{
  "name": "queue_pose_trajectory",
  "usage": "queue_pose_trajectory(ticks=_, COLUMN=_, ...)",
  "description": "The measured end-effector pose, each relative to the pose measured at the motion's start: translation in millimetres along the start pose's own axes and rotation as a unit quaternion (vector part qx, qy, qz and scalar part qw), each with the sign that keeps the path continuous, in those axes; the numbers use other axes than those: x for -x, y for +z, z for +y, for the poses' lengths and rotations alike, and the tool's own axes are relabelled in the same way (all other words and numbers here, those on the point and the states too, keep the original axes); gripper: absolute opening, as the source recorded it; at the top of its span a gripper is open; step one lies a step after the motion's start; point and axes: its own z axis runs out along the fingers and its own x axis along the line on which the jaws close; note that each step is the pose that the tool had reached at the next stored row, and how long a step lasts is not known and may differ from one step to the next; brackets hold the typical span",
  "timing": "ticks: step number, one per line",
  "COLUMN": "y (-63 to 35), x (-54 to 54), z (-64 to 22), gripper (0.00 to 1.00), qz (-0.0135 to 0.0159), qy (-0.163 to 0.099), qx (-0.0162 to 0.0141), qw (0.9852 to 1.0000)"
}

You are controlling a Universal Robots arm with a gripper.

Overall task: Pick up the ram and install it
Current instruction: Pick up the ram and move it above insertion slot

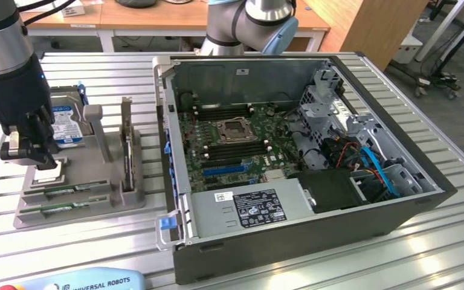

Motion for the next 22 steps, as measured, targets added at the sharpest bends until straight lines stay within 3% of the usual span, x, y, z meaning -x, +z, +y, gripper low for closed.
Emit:
queue_pose_trajectory(ticks=11, y=0.0, x=-7.0, z=0.1, gripper=0.35, qz=0.0, qy=0.0, qx=0.0001, qw=1.0)
queue_pose_trajectory(ticks=22, y=12.5, x=-7.2, z=-0.5, gripper=0.35, qz=0.0, qy=0.0, qx=0.0, qw=1.0)
